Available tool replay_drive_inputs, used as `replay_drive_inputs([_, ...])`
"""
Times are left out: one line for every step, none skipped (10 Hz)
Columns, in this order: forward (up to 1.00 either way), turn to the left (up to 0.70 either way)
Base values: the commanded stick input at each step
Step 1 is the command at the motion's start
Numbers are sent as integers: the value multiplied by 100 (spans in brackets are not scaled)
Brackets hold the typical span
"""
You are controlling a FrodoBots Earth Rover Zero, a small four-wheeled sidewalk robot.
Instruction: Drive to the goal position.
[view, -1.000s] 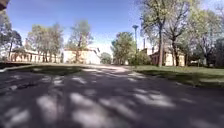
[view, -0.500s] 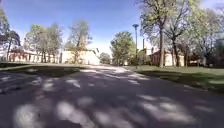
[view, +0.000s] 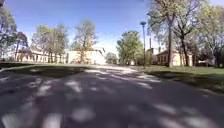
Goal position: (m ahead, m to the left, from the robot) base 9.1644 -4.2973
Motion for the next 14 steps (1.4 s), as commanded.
replay_drive_inputs([100, 0])
replay_drive_inputs([100, 0])
replay_drive_inputs([100, 0])
replay_drive_inputs([100, 0])
replay_drive_inputs([100, 0])
replay_drive_inputs([100, 0])
replay_drive_inputs([100, 0])
replay_drive_inputs([100, 0])
replay_drive_inputs([100, 0])
replay_drive_inputs([100, 0])
replay_drive_inputs([100, 0])
replay_drive_inputs([100, 0])
replay_drive_inputs([100, 0])
replay_drive_inputs([100, 0])
